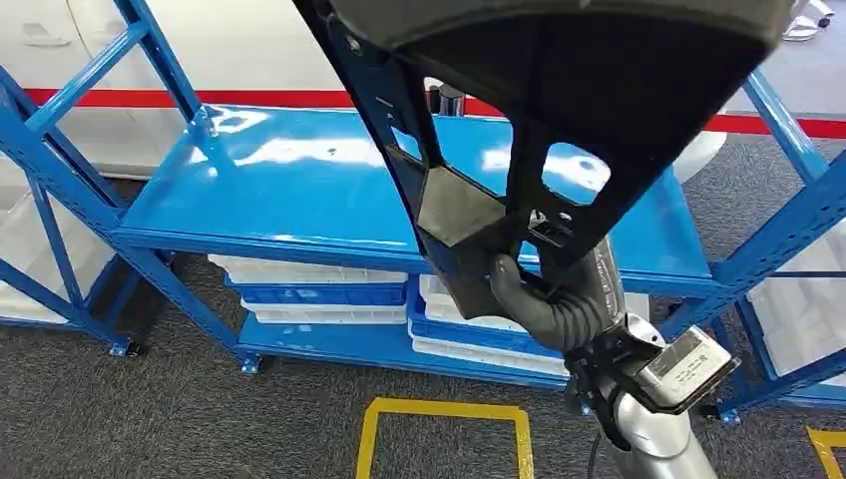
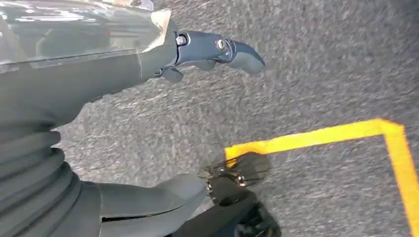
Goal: Take the parts from the cabinet and place them on the table.
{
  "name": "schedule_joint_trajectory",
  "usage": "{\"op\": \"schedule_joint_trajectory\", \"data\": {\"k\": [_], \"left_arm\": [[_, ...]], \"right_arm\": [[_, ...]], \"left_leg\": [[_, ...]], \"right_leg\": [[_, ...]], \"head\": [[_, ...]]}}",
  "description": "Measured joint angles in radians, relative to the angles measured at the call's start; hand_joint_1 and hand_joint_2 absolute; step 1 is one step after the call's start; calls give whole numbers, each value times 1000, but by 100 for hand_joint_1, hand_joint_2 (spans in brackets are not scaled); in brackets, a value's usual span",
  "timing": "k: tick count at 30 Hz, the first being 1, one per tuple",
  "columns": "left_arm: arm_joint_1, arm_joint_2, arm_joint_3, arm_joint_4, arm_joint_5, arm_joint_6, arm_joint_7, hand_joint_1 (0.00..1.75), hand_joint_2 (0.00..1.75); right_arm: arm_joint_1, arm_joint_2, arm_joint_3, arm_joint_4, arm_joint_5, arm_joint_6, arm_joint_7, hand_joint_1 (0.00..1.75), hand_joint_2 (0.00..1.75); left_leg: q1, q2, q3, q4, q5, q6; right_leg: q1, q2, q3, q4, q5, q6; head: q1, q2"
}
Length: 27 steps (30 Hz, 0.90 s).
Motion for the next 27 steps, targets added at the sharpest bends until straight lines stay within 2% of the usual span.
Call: {"op": "schedule_joint_trajectory", "data": {"k": [1,2,3,4,5,6,7,8,9,12,13,14,15,16,17,18,19,20,21,22,23,24,25,26,27], "left_arm": [[0,0,0,0,-2,0,0,0,175],[0,0,-1,0,-3,-1,0,0,175],[0,0,-1,0,-3,-2,0,0,175],[0,0,-1,0,-3,-2,0,0,175],[0,0,-1,0,-3,-3,0,0,175],[0,0,-1,0,-3,-3,0,0,175],[0,0,-1,0,-3,-3,0,0,175],[-1,1,-1,0,-3,-2,0,0,175],[-2,2,-2,0,-4,-2,0,0,175],[0,2,-2,0,-4,0,-3,0,175],[0,2,-2,0,-4,1,-3,0,175],[0,0,-2,0,-4,3,-3,0,175],[-1,0,-2,0,-3,3,-3,0,175],[-1,0,-1,0,-2,7,-3,0,175],[0,-2,-1,0,0,9,-3,0,175],[0,-5,-1,0,2,13,-3,0,175],[0,-6,-1,0,5,15,-3,0,175],[0,-9,-1,0,7,16,-3,0,175],[1,-11,-1,1,8,17,-3,0,175],[1,-12,-1,1,9,18,-5,0,175],[2,-13,-1,1,10,19,-6,0,175],[2,-13,-1,1,10,19,-6,0,175],[2,-15,-1,1,10,19,-7,0,175],[3,-15,-1,1,10,19,-9,0,175],[4,-15,-1,1,10,19,-9,0,175]], "right_arm": [[1,1,0,-1,0,0,0,175,175],[3,2,0,-3,0,1,0,175,175],[5,2,1,-3,0,4,0,175,175],[6,3,2,-3,-1,5,0,175,175],[6,3,2,-3,-1,5,0,175,175],[6,4,3,-3,-1,7,0,175,175],[7,4,3,-5,-1,8,0,175,175],[7,5,4,-6,-1,13,-1,175,175],[9,6,4,-9,-1,17,-2,175,175],[14,10,10,-11,-1,25,-9,175,175],[19,10,11,-12,-1,29,-13,175,175],[24,8,13,-12,-1,31,-19,175,175],[28,8,14,-12,-1,32,-22,175,175],[29,8,17,-12,2,34,-26,175,175],[35,8,19,-12,4,34,-31,175,175],[41,8,21,-12,6,35,-35,175,175],[48,9,23,-12,6,35,-37,175,175],[53,10,29,-12,9,35,-38,175,175],[58,11,31,-12,14,33,-40,175,175],[59,12,35,-12,21,31,-42,175,175],[58,14,37,-12,23,30,-43,175,175],[58,16,39,-12,24,28,-46,175,175],[58,19,42,-12,25,27,-48,175,175],[61,21,43,-12,27,26,-51,175,175],[66,21,45,-12,48,15,-56,175,175]], "left_leg": [[2,1,-22,71,-60,-6],[4,1,-47,148,-107,-10],[5,1,-64,217,-137,-13],[6,1,-64,249,-137,-13],[7,1,-43,235,-113,-11],[7,1,1,182,-79,-7],[7,1,60,101,-49,-2],[6,0,125,10,-34,4],[3,-2,170,-58,-62,10],[-10,-5,166,-68,-53,22],[-11,-3,162,-73,-43,32],[-3,0,153,-87,-28,40],[-4,3,150,-89,-15,43],[-4,6,136,-90,-7,48],[-5,7,122,-89,5,53],[-5,8,107,-88,15,56],[-6,9,94,-87,24,55],[-6,9,81,-86,33,54],[-5,9,68,-83,42,53],[-4,9,55,-79,49,49],[-3,8,44,-73,54,44],[-6,7,34,-63,60,38],[-9,7,25,-55,65,34],[-11,7,21,-55,76,27],[-10,7,19,-56,84,24]], "right_leg": [[2,-1,-11,0,7,-7],[5,-2,-21,1,14,-9],[8,-4,-31,1,21,-10],[10,-5,-41,2,29,-12],[12,-5,-50,3,35,-10],[13,-5,-59,5,40,-8],[13,-5,-65,7,45,-5],[13,-4,-67,8,48,-2],[17,-5,-71,8,53,5],[14,-8,-71,4,70,29],[16,-8,-71,2,77,37],[24,-9,-78,4,73,41],[18,-9,-99,33,36,34],[20,-9,-119,87,-14,24],[20,-8,-142,170,-69,13],[20,-8,-161,248,-105,12],[20,-8,-169,301,-116,20],[18,-8,-159,310,-104,32],[16,-8,-124,277,-78,47],[14,-8,-76,210,-51,59],[13,-9,-18,125,-32,65],[11,-9,50,28,-40,59],[21,-7,85,-29,-54,50],[21,-5,74,-26,-56,42],[23,-5,61,-23,-53,39]], "head": [[-1,0],[0,0],[0,0],[-1,0],[0,0],[-1,0],[0,0],[-1,0],[0,0],[1,0],[2,0],[3,0],[2,0],[6,0],[5,0],[6,0],[6,0],[5,0],[6,0],[6,0],[6,0],[6,0],[6,0],[4,0],[5,0]]}}
